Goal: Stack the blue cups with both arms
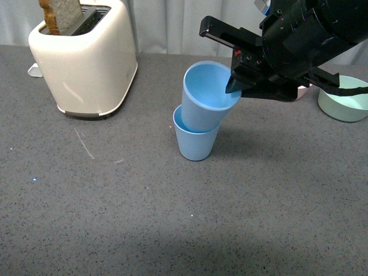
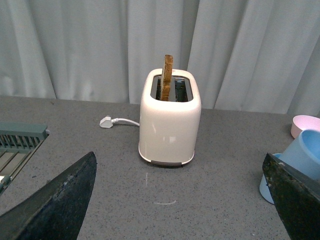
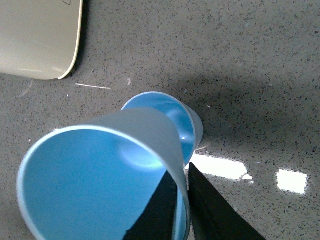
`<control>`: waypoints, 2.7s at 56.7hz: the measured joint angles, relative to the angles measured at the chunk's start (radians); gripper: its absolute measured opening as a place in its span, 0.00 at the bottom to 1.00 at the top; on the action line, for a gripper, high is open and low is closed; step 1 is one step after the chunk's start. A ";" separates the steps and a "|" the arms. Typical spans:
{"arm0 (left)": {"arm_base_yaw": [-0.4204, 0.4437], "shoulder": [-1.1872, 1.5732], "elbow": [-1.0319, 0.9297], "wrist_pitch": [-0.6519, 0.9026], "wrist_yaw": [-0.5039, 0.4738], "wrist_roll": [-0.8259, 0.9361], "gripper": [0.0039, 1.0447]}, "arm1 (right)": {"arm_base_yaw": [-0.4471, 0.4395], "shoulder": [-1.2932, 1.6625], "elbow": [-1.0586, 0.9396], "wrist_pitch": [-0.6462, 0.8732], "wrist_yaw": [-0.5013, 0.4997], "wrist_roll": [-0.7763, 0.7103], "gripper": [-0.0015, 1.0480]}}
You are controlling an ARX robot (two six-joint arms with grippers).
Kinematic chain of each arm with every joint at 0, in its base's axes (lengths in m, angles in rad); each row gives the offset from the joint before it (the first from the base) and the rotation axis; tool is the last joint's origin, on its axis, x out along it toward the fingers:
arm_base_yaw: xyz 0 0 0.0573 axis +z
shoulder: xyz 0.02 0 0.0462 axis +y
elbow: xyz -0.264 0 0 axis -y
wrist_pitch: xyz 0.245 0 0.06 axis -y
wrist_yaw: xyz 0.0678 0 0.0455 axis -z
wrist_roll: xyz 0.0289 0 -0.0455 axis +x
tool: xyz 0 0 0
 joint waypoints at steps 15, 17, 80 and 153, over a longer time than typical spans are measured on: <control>0.000 0.000 0.000 0.000 0.000 0.000 0.94 | -0.008 -0.021 -0.035 0.087 0.068 -0.025 0.69; 0.000 0.000 0.000 0.000 0.000 0.000 0.94 | -0.010 -0.026 -0.036 0.087 0.069 -0.028 0.76; 0.000 -0.001 0.000 -0.001 -0.001 0.000 0.94 | -0.273 -0.750 -1.076 1.237 0.298 -0.477 0.01; 0.000 -0.001 0.000 -0.001 0.000 0.000 0.94 | -0.367 -1.616 -1.175 0.493 0.206 -0.477 0.01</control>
